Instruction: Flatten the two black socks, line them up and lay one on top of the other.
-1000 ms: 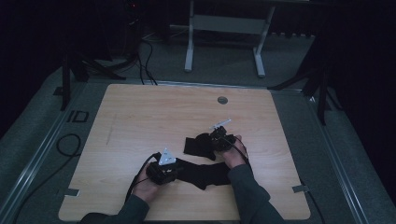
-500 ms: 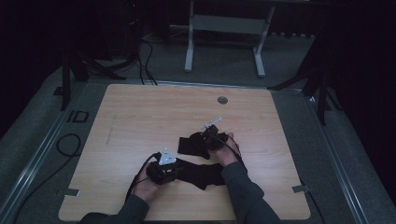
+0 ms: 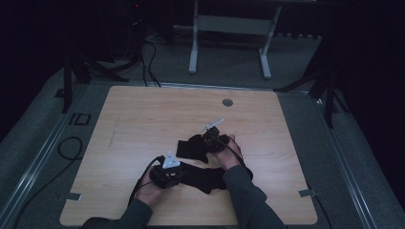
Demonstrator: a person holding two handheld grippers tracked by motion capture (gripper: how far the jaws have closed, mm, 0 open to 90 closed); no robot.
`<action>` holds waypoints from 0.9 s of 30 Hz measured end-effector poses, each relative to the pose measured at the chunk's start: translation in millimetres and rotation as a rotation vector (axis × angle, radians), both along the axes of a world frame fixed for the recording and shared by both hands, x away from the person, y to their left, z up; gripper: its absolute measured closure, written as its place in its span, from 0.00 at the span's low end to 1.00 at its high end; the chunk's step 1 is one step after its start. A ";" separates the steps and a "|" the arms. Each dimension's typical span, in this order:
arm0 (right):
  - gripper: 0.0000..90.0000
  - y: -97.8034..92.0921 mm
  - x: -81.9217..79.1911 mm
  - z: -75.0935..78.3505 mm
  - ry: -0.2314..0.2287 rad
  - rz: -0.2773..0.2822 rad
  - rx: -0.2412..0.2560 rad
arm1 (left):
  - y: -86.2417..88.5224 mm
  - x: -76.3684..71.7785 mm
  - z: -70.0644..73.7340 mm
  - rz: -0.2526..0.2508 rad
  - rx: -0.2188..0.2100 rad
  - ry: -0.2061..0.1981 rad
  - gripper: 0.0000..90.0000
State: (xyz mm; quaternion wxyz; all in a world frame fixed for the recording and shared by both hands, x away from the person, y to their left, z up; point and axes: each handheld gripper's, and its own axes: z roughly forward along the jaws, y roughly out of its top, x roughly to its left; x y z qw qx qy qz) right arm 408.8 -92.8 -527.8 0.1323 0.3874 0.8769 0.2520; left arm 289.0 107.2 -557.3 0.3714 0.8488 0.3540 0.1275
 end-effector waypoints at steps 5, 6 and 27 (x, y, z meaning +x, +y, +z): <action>0.94 -11.3 -1.5 11.7 -0.013 -0.012 0.035 | -0.5 0.2 -0.5 0.000 0.003 0.000 0.78; 0.94 -13.0 -2.0 13.3 -0.015 -0.013 0.039 | -0.4 0.2 -0.5 0.000 0.003 0.000 0.78; 0.93 -79.2 -17.3 23.8 -0.050 -0.101 0.021 | -1.3 -0.6 -1.2 0.003 0.012 -0.004 0.78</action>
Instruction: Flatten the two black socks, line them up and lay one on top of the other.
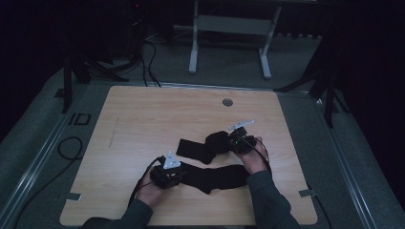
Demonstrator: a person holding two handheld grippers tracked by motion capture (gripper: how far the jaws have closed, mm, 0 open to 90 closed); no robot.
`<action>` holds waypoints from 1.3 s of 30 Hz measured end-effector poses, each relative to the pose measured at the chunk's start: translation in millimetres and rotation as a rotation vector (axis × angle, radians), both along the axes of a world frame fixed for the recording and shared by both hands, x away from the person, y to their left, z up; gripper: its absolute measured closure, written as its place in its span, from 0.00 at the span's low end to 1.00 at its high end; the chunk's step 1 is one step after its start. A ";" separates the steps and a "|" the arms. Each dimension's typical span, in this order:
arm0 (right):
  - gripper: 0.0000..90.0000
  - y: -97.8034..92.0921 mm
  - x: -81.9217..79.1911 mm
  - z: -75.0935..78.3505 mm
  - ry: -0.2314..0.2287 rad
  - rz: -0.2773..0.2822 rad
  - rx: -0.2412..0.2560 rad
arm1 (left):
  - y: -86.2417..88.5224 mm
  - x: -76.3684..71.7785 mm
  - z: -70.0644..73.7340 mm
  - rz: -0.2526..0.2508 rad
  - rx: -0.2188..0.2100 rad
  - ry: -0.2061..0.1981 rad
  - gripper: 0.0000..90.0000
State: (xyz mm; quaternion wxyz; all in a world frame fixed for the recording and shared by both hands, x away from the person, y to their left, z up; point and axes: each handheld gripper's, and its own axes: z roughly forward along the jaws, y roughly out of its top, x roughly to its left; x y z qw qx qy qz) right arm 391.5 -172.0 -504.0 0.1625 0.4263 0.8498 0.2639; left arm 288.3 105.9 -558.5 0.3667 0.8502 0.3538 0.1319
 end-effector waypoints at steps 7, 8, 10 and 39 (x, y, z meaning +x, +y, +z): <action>0.93 -18.8 -3.2 -4.1 0.008 -0.032 -0.031 | 0.9 0.3 0.4 0.002 -0.006 0.006 0.78; 0.93 -20.6 -3.4 -3.8 0.006 -0.034 -0.036 | 1.1 0.3 0.4 0.003 -0.007 0.007 0.78; 0.93 -23.6 -3.7 -3.1 0.008 -0.036 -0.035 | 1.1 0.2 0.5 0.003 -0.008 0.008 0.78; 0.61 24.7 11.2 -4.9 0.022 0.216 -0.085 | 9.6 4.4 4.4 0.025 -0.055 0.033 0.70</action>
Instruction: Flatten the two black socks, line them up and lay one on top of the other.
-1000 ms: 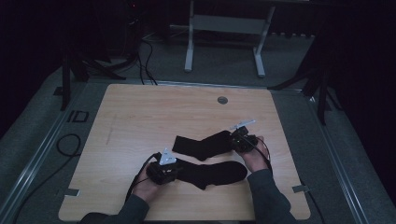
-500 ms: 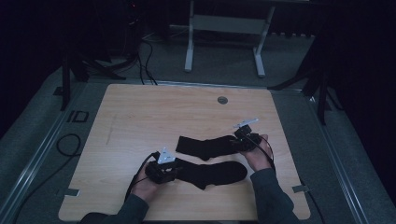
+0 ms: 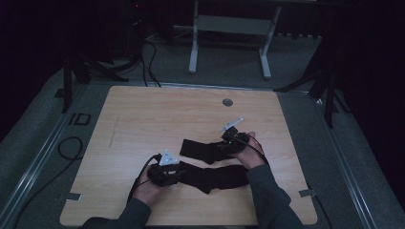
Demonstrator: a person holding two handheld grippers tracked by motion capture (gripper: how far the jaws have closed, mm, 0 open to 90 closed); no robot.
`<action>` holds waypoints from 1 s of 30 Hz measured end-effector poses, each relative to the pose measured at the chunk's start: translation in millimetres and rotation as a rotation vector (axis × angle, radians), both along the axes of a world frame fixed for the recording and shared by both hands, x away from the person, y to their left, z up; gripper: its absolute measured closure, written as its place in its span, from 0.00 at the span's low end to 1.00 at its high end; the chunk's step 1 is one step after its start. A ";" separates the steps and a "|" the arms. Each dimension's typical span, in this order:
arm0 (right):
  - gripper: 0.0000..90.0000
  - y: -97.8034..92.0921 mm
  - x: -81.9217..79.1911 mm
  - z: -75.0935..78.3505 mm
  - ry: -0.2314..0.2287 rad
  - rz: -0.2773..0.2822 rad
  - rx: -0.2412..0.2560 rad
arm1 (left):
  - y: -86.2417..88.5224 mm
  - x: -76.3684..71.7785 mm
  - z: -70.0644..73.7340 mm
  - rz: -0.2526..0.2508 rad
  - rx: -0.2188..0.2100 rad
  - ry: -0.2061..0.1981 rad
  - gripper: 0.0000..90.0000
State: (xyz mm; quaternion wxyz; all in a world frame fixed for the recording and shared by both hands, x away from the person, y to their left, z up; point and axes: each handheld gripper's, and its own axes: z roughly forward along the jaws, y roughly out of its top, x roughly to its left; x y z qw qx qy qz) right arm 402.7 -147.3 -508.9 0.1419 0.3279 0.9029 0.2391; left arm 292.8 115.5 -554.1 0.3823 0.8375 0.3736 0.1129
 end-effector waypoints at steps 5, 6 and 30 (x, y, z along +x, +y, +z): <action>0.61 15.5 1.8 -5.2 0.010 0.053 -0.014 | 0.4 0.3 0.3 -0.001 -0.001 0.003 0.69; 0.61 18.3 2.1 -5.9 0.012 0.061 -0.017 | 0.5 0.3 0.4 -0.002 -0.001 0.003 0.69; 0.56 78.7 10.6 -19.4 0.048 0.208 -0.046 | 1.5 0.2 1.4 0.002 0.004 -0.003 0.69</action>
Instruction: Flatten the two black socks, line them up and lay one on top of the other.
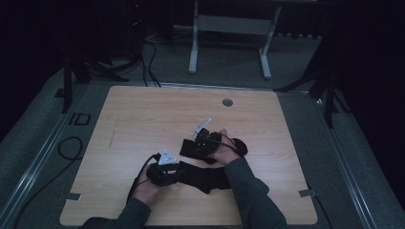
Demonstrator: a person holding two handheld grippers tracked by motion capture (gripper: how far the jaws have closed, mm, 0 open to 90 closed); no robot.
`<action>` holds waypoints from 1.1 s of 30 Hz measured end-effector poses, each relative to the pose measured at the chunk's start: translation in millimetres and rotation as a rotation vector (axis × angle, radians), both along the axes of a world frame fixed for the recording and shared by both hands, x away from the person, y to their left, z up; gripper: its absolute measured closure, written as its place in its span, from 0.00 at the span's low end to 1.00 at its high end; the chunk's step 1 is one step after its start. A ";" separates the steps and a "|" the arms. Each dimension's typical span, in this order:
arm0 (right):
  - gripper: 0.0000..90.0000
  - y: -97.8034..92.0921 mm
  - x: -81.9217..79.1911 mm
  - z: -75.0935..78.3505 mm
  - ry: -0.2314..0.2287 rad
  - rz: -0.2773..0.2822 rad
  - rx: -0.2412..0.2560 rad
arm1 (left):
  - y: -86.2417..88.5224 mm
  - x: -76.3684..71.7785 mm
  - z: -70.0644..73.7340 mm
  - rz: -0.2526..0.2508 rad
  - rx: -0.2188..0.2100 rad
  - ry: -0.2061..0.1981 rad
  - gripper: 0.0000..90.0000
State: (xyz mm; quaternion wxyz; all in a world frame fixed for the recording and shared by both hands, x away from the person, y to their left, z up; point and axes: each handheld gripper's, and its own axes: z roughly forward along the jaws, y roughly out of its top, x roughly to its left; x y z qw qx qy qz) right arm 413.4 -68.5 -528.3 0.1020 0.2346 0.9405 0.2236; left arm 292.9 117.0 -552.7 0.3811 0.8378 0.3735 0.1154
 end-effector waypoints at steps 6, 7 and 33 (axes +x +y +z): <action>0.55 3.4 3.7 -7.9 0.055 -0.013 0.006 | 0.4 0.0 0.1 0.001 -0.002 0.001 0.69; 0.55 3.0 4.3 -8.1 0.059 -0.016 0.009 | 0.2 0.0 0.0 0.001 -0.003 0.000 0.69; 0.92 1.1 2.7 -7.2 0.020 -0.067 0.011 | 0.2 -0.2 0.0 0.004 -0.003 -0.002 0.69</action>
